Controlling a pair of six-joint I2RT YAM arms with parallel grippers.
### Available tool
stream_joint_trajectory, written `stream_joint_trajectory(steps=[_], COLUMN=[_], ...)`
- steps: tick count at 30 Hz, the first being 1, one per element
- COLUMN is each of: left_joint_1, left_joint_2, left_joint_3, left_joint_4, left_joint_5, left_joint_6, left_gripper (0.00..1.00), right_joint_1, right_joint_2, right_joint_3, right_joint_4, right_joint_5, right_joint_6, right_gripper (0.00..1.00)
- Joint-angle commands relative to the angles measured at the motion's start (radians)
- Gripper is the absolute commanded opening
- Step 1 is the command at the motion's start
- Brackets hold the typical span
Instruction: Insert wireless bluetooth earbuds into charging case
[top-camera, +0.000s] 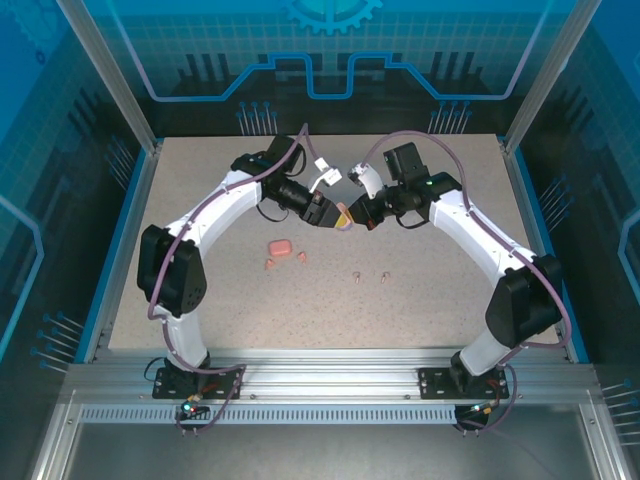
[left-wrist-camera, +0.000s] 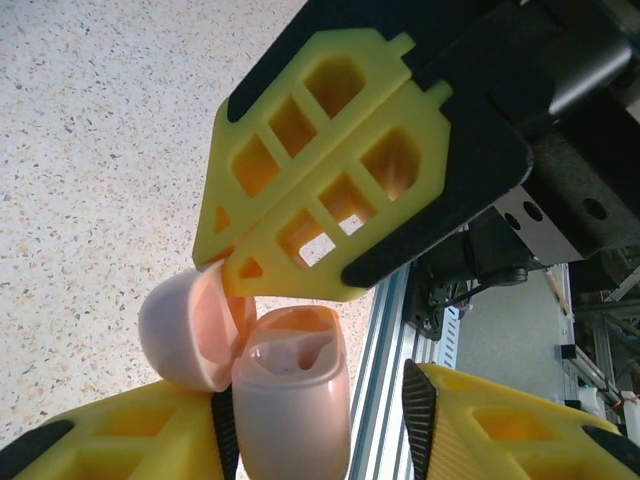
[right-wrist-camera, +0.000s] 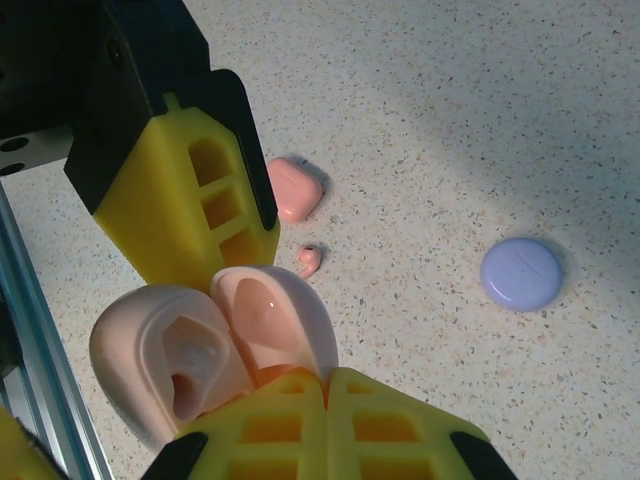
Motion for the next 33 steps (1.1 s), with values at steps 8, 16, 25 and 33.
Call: stream_joint_trajectory(steps=[8,16,25,33], left_joint_1=[-0.002,-0.002,0.087,0.076], left_joint_2=[0.032,0.024,-0.226,-0.542], left_joint_3=[0.033,0.025,-0.290,-0.743], left_joint_4=[0.008,0.046,0.535,1.240], left_joint_5=[0.039,0.029,-0.059,-0.375], left_joint_6=[0.008,-0.010,-0.242,-0.436], left_gripper=[0.32,0.00,0.00,0.00], right_joint_1=[0.013,0.010,-0.096,0.064], right_joint_2=[0.013,0.008,-0.169,-0.152], right_joint_3=[0.034,0.040,-0.089,-0.192], right_joint_4=[-0.012,-0.007,0.008,-0.067], right_joint_5=[0.002,0.041,0.057,0.350], right_joint_6=[-0.011,0.012,0.311,0.598], right_gripper=[0.00,0.02,0.56,0.58])
